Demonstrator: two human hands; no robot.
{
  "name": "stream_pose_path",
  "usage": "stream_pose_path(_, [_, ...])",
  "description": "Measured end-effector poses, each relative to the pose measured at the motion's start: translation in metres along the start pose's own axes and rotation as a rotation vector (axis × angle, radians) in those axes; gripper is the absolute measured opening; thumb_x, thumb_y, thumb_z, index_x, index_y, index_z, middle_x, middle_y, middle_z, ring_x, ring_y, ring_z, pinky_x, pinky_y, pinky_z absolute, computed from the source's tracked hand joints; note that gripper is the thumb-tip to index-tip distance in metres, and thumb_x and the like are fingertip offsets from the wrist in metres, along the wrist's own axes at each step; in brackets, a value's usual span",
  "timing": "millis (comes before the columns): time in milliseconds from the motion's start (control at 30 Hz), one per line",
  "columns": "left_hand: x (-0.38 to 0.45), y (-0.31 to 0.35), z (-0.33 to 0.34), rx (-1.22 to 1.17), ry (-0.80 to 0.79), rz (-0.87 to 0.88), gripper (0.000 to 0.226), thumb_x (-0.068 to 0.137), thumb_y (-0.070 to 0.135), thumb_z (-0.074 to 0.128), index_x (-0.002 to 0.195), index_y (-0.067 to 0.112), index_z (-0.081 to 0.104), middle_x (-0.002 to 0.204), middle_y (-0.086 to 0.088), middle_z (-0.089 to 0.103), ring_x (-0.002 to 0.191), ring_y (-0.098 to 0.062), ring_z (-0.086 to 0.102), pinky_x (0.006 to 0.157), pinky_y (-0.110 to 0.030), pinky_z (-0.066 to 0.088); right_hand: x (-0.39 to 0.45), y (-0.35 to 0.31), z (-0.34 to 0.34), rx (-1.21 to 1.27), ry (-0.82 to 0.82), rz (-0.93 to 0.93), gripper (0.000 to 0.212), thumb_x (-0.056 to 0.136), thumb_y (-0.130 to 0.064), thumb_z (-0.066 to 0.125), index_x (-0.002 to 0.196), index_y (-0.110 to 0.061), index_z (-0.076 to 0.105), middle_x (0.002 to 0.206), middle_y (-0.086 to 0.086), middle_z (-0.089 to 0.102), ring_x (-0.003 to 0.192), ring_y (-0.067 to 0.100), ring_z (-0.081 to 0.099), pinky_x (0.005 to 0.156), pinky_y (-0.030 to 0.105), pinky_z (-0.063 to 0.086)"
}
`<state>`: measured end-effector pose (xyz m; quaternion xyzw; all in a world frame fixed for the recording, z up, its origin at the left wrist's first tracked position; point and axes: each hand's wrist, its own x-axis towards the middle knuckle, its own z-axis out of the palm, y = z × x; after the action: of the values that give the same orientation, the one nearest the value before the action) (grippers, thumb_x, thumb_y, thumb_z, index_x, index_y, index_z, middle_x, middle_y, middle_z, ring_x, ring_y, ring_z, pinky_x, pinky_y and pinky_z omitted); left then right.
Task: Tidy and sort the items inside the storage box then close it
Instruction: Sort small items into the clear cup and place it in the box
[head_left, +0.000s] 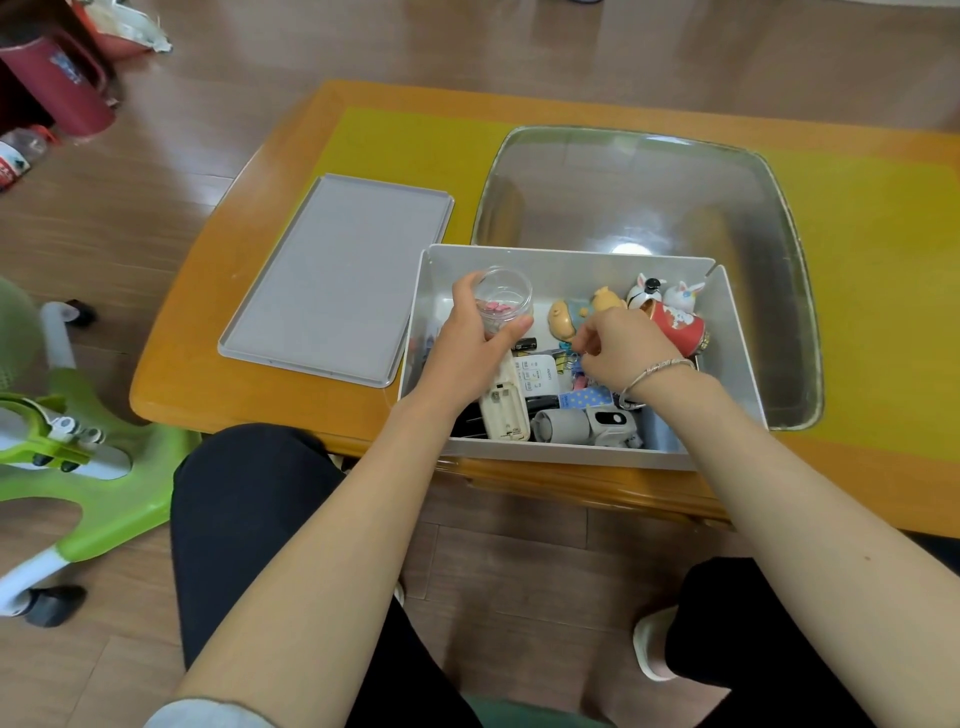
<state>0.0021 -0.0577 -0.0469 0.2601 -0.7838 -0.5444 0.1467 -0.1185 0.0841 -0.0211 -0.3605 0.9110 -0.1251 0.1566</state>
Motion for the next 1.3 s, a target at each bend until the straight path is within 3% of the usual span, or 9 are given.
stream_pose_path(100, [0.0, 0.0, 0.0, -0.004, 0.009, 0.007, 0.066, 0.09, 0.04, 0.063, 0.142, 0.029, 0.022, 0.125, -0.001, 0.054, 0.109, -0.017, 0.056, 0.089, -0.03, 0.048, -0.001, -0.003, 0.004, 0.067, -0.024, -0.032, 0.008, 0.083, -0.007, 0.063, 0.083, -0.015, 0.062, 0.095, 0.009, 0.069, 0.083, 0.022, 0.066, 0.084, 0.034, 0.052])
stream_pose_path(233, [0.0, -0.001, 0.0, 0.0, 0.004, 0.019, 0.066, 0.09, 0.039, 0.063, 0.141, 0.03, 0.023, 0.123, 0.001, 0.053, 0.108, -0.015, 0.055, 0.086, -0.027, 0.047, 0.0, -0.006, 0.009, 0.064, 0.052, -0.034, 0.015, 0.081, -0.002, 0.058, 0.082, -0.014, 0.067, 0.097, 0.008, 0.067, 0.091, 0.024, 0.064, 0.086, 0.035, 0.051])
stream_pose_path(400, [-0.001, 0.0, 0.0, -0.005, 0.002, 0.029, 0.066, 0.089, 0.039, 0.064, 0.141, 0.031, 0.023, 0.122, 0.002, 0.052, 0.107, -0.015, 0.055, 0.09, -0.03, 0.048, -0.002, -0.001, 0.014, 0.122, 0.115, -0.017, 0.01, 0.083, -0.005, 0.06, 0.085, -0.012, 0.067, 0.08, 0.004, 0.069, 0.074, 0.019, 0.064, 0.081, 0.036, 0.052])
stream_pose_path(633, [0.0, -0.001, 0.0, 0.0, 0.006, 0.025, 0.066, 0.089, 0.04, 0.064, 0.141, 0.031, 0.024, 0.122, 0.001, 0.053, 0.108, -0.015, 0.055, 0.089, -0.03, 0.047, 0.0, -0.005, 0.021, 0.133, 0.163, -0.015, 0.013, 0.083, -0.007, 0.059, 0.085, -0.016, 0.068, 0.08, 0.0, 0.067, 0.072, 0.015, 0.058, 0.073, 0.022, 0.043])
stream_pose_path(833, [0.001, -0.002, 0.001, -0.012, 0.006, 0.019, 0.066, 0.089, 0.04, 0.064, 0.14, 0.033, 0.023, 0.123, 0.004, 0.05, 0.108, -0.014, 0.053, 0.086, -0.026, 0.046, -0.003, -0.003, 0.02, 0.181, 0.202, -0.023, 0.02, 0.079, -0.004, 0.058, 0.081, -0.021, 0.066, 0.075, -0.001, 0.067, 0.069, 0.015, 0.057, 0.069, 0.026, 0.045])
stream_pose_path(1067, [0.002, -0.003, 0.001, -0.012, 0.008, 0.014, 0.066, 0.089, 0.04, 0.064, 0.14, 0.033, 0.023, 0.121, 0.006, 0.049, 0.108, -0.013, 0.053, 0.083, -0.022, 0.045, 0.002, 0.002, 0.026, 0.117, 0.058, 0.004, 0.03, 0.086, -0.015, 0.063, 0.116, -0.019, 0.064, 0.089, 0.002, 0.069, 0.087, 0.019, 0.061, 0.086, 0.035, 0.05])
stream_pose_path(1300, [0.001, -0.003, 0.001, -0.004, 0.001, 0.017, 0.064, 0.089, 0.04, 0.065, 0.139, 0.033, 0.025, 0.123, 0.004, 0.052, 0.109, -0.012, 0.054, 0.079, -0.017, 0.044, 0.007, -0.002, 0.027, 0.131, 0.025, -0.003, 0.026, 0.084, -0.014, 0.065, 0.109, -0.018, 0.067, 0.081, -0.003, 0.058, 0.077, 0.014, 0.055, 0.079, 0.027, 0.048])
